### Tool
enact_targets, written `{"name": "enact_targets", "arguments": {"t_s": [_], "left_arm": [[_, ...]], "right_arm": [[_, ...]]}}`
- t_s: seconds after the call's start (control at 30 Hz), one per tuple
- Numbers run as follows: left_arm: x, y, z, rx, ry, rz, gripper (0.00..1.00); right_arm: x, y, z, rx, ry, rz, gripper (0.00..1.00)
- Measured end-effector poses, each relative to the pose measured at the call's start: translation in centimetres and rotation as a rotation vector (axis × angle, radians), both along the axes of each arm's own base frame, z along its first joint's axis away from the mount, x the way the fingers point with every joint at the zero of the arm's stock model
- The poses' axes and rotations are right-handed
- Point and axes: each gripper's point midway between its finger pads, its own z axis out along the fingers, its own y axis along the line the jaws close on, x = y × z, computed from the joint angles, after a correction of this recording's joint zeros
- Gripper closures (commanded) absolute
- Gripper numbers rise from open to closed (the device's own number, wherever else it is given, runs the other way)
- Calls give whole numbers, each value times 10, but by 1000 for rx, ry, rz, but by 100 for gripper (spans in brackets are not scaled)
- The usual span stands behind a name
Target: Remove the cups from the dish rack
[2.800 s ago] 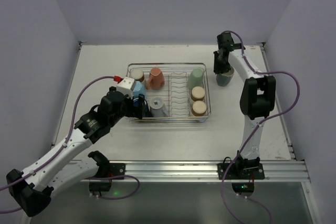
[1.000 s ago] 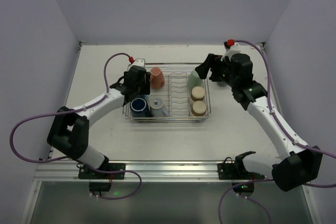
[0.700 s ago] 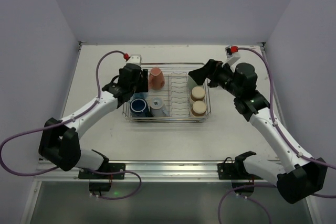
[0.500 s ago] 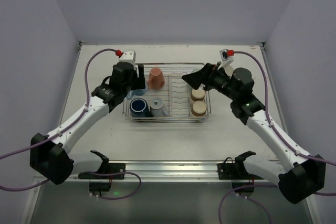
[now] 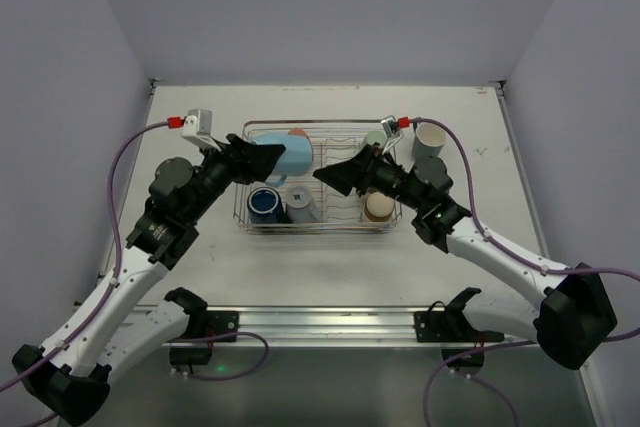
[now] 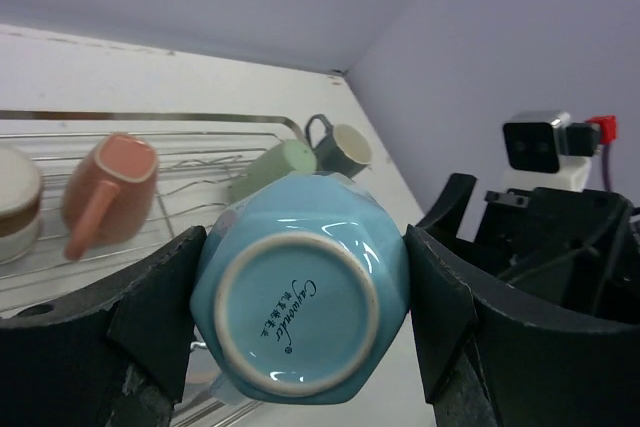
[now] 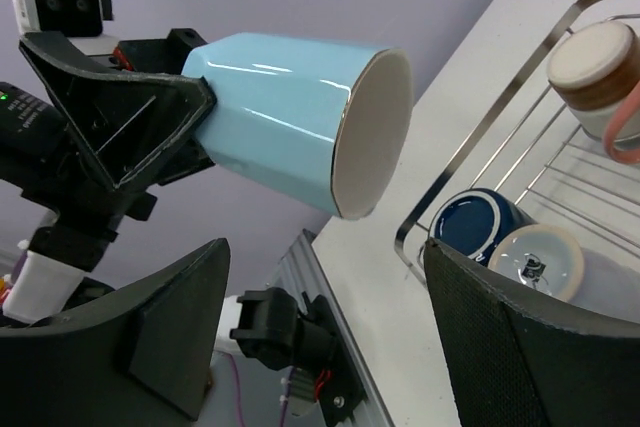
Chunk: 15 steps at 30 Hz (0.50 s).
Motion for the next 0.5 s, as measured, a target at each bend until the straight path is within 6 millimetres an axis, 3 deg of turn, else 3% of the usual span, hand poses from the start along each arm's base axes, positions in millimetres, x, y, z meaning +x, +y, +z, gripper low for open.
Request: {"name": "enact_targets", "arguments": {"t_s": [0.33, 0.47, 0.5], "left_arm": [[-16, -37, -3, -221, 34, -204, 96], [-22, -44, 2, -292, 25, -259, 94], [-23, -46, 3, -304, 23, -268, 92]], "right_arm": [[-11, 13, 19, 64, -56, 72, 33], [-15, 22, 29, 118, -76, 133, 54], [-17, 25, 31, 133, -75, 152, 56]]}}
